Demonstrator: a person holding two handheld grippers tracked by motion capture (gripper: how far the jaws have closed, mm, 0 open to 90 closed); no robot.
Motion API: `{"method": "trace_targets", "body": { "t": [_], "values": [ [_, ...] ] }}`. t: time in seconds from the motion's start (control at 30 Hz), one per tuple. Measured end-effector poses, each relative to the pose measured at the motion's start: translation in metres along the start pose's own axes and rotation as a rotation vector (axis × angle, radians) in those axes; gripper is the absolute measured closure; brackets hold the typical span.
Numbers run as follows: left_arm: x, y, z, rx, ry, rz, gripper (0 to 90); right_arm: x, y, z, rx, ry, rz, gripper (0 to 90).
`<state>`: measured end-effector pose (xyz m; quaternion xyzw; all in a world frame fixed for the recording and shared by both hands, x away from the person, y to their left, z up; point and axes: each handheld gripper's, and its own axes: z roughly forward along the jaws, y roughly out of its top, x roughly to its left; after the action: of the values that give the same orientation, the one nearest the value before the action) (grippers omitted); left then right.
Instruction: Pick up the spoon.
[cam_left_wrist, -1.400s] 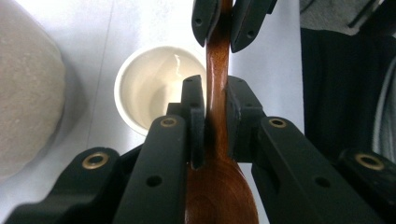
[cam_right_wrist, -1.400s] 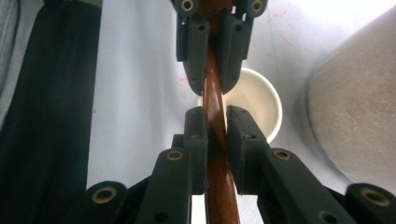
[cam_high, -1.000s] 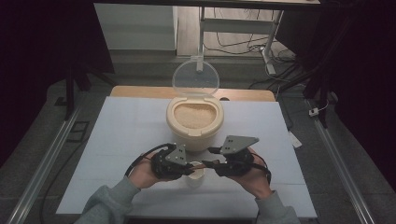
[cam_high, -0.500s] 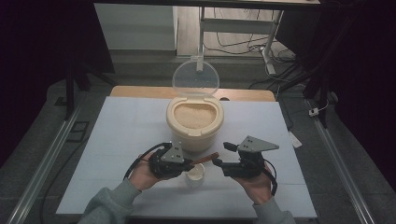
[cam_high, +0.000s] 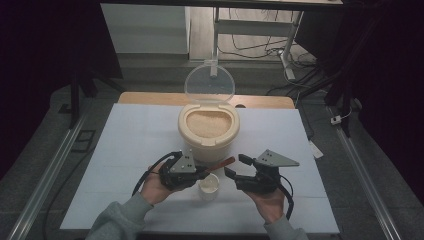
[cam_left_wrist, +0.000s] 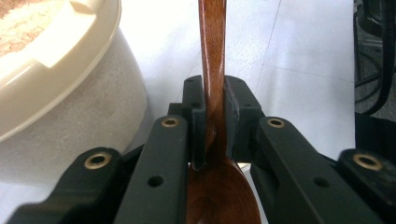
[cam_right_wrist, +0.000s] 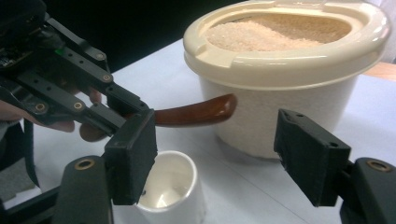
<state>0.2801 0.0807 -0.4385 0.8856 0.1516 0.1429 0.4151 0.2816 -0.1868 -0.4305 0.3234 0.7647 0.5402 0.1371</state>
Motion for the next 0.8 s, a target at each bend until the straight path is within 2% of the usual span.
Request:
{"method": "trace_targets", "body": {
  "t": [0.43, 0.8],
  "values": [
    [-0.006, 0.006, 0.002, -0.027, 0.013, 0.013, 79.2, 0.007, -0.004, 0.01, -0.063, 0.025, 0.07, 46.1],
    [-0.009, 0.008, 0.003, -0.021, 0.027, 0.035, 79.3, 0.01, -0.004, 0.011, -0.116, 0.037, 0.108, 57.2]
  ]
}}
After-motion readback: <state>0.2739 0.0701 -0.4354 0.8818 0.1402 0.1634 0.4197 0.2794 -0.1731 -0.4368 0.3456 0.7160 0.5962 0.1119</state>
